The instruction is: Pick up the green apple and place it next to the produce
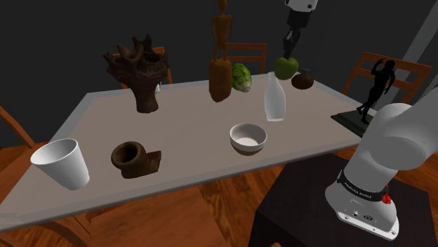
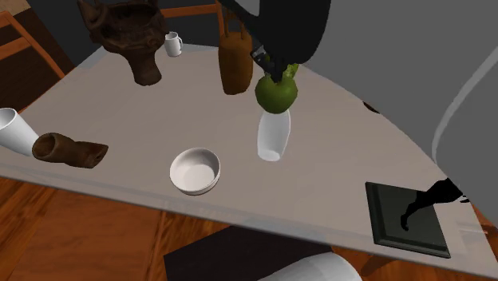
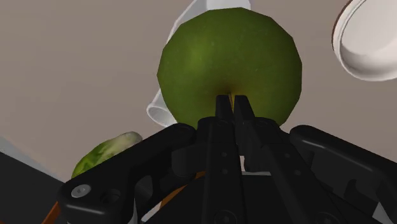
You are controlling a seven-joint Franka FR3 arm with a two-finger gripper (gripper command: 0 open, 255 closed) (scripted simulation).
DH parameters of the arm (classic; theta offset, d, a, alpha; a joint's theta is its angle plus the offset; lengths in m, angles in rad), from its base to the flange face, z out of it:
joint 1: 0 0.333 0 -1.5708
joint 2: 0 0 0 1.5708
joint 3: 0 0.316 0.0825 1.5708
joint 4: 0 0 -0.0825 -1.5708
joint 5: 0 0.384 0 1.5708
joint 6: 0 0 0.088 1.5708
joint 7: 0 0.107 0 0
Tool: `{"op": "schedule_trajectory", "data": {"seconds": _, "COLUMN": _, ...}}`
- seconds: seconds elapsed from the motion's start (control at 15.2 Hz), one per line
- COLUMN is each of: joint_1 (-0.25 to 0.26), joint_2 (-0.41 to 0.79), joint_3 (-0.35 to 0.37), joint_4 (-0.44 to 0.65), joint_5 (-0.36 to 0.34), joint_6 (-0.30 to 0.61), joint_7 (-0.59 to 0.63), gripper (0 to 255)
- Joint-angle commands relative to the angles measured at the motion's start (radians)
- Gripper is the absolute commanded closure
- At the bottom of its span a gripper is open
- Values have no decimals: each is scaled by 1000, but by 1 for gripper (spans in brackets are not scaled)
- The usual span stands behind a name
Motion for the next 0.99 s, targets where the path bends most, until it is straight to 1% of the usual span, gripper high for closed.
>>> {"op": "schedule_trajectory", "data": {"seconds": 0.0, "joint_1": 7, "joint_2": 79, "joint_3": -28, "joint_4": 64, "joint_5": 13, "joint_6": 18, "joint_7": -28, "gripper": 255}}
{"op": "schedule_trajectory", "data": {"seconds": 0.26, "joint_1": 19, "joint_2": 246, "joint_3": -77, "joint_4": 215, "joint_5": 60, "joint_6": 33, "joint_7": -85, "gripper": 255}}
{"op": "schedule_trajectory", "data": {"seconds": 0.53, "joint_1": 18, "joint_2": 423, "joint_3": -122, "joint_4": 391, "joint_5": 131, "joint_6": 25, "joint_7": -150, "gripper": 255}}
{"op": "schedule_trajectory", "data": {"seconds": 0.73, "joint_1": 0, "joint_2": 565, "joint_3": -147, "joint_4": 546, "joint_5": 199, "joint_6": 0, "joint_7": -201, "gripper": 255}}
{"op": "schedule_trajectory", "data": {"seconds": 0.92, "joint_1": -39, "joint_2": 717, "joint_3": -160, "joint_4": 729, "joint_5": 273, "joint_6": -47, "joint_7": -247, "gripper": 255}}
